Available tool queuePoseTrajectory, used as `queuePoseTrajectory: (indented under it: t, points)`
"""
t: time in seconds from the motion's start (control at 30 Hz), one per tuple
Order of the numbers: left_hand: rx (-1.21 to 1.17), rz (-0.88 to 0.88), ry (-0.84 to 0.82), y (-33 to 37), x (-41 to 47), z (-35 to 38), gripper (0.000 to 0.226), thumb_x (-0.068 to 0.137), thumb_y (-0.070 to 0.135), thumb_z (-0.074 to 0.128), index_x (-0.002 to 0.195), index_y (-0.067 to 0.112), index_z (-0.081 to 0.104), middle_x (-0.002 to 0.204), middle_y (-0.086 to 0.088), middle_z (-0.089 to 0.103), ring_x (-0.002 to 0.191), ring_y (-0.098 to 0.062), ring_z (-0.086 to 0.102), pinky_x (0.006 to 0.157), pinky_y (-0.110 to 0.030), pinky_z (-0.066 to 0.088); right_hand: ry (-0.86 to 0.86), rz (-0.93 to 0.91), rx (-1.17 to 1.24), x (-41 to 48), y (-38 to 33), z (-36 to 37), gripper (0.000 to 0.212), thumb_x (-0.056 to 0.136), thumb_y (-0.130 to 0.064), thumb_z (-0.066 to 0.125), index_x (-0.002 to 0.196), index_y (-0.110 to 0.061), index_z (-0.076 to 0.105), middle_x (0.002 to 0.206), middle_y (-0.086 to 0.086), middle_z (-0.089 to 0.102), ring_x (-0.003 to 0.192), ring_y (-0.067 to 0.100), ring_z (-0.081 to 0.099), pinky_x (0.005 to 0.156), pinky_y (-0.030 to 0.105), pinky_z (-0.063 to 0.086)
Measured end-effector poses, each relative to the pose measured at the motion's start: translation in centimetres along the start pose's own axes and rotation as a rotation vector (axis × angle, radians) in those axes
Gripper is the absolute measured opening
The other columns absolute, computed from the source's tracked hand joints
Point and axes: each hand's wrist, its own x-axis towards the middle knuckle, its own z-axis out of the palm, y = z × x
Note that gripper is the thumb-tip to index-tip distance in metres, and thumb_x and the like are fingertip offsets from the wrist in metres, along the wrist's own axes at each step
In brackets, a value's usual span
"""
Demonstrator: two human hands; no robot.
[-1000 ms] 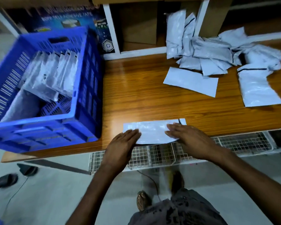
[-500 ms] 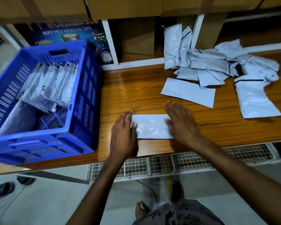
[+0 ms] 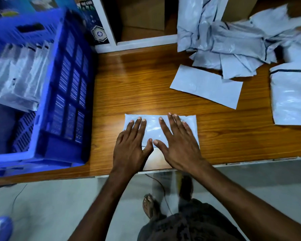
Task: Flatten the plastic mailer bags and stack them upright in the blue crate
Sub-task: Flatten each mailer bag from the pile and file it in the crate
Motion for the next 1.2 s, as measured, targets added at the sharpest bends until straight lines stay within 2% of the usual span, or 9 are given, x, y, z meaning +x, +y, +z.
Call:
queuePoseTrajectory:
  t: [0.2,0.43,0.6,0.67,0.77,0.87,1.03,1.13,1.2]
  points:
    - [0.019,-0.109,-0.053,-0.6,0.4,-1.2,0.089,0.093,0.075,0.03,0.165,0.027,0.01,0.173,0.004,0.007,0.158,-0.015,0.008,0.123,-0.039,0.018,-0.064,0.16,-0.08,-0.7,2.6,-1.1,0.08,0.097,-0.075,0.001,0.161,-0.027,-0.013,0.168,0.0,-0.019,0.154,0.016,-0.02,0.126,0.048,-0.005]
    - [-0.014,-0.132,-0.189,-3.0,-1.6,-2.8,0.106,0.086,0.093,0.012,0.164,0.024,-0.007,0.171,0.008,-0.014,0.156,-0.009,-0.016,0.127,-0.042,-0.001,-0.098,0.249,-0.129,-2.0,4.0,-2.2,0.085,0.094,-0.075,-0.007,0.16,-0.022,-0.017,0.166,0.005,-0.024,0.153,0.02,-0.025,0.123,0.053,-0.013]
    - [-0.025,0.129,-0.007,-1.6,-0.5,-2.9,0.073,0.105,0.058,0.008,0.165,0.016,0.012,0.173,-0.002,0.006,0.159,-0.021,0.004,0.125,-0.039,0.011,0.011,-0.001,-0.046,-2.5,-1.2,-2.3,0.066,0.107,-0.052,0.01,0.163,-0.019,-0.002,0.169,0.004,-0.012,0.156,0.018,-0.013,0.127,0.046,0.003]
    - [-0.03,0.209,-0.043,-0.6,0.9,-2.4,0.062,0.11,0.046,0.013,0.165,0.016,0.015,0.172,-0.003,0.013,0.159,-0.022,0.008,0.126,-0.04,0.013,-0.002,0.047,0.033,-1.1,-3.6,-1.6,0.062,0.109,-0.046,0.015,0.163,-0.019,0.003,0.17,0.001,-0.006,0.156,0.016,-0.008,0.127,0.043,0.004]
    - [-0.037,0.218,-0.08,-0.8,1.6,-1.4,0.062,0.11,0.05,0.017,0.165,0.021,0.018,0.171,-0.001,0.015,0.158,-0.022,0.012,0.127,-0.042,0.015,-0.033,0.126,-0.014,-0.4,-3.2,-0.8,0.07,0.105,-0.06,0.011,0.163,-0.022,-0.002,0.17,0.001,-0.008,0.156,0.017,-0.009,0.126,0.04,-0.001]
    - [-0.059,0.138,-0.083,-2.0,1.3,-1.0,0.073,0.105,0.066,0.019,0.165,0.024,0.014,0.172,0.002,0.007,0.159,-0.019,0.007,0.128,-0.041,0.009,-0.089,0.247,-0.075,-1.5,-0.3,-1.1,0.093,0.092,-0.082,0.001,0.161,-0.021,-0.011,0.167,-0.001,-0.019,0.155,0.017,-0.016,0.126,0.046,-0.005]
    - [-0.062,0.028,-0.108,-4.1,-0.2,-2.0,0.1,0.09,0.089,0.016,0.165,0.025,0.002,0.172,0.008,-0.006,0.158,-0.012,-0.006,0.128,-0.042,0.0,-0.178,0.317,-0.126,-1.9,0.7,-2.2,0.099,0.084,-0.087,-0.009,0.159,-0.022,-0.019,0.165,0.003,-0.026,0.153,0.02,-0.024,0.123,0.055,-0.011]
    - [-0.05,0.021,-0.078,-6.2,-2.1,-2.1,0.096,0.093,0.086,0.016,0.165,0.025,0.002,0.173,0.006,-0.003,0.159,-0.013,-0.003,0.128,-0.042,0.001,-0.198,0.378,-0.157,-2.6,0.3,-2.5,0.103,0.084,-0.087,-0.009,0.159,-0.018,-0.017,0.165,0.007,-0.025,0.152,0.024,-0.025,0.122,0.056,-0.013]
    - [-0.098,0.037,-0.037,-6.8,-3.1,-1.9,0.083,0.101,0.075,0.016,0.165,0.025,0.006,0.173,0.004,0.002,0.159,-0.014,0.003,0.127,-0.042,0.007,-0.088,0.285,-0.15,-3.1,-0.3,-2.8,0.102,0.085,-0.088,-0.004,0.16,-0.019,-0.013,0.166,0.009,-0.023,0.153,0.025,-0.024,0.122,0.056,-0.013]
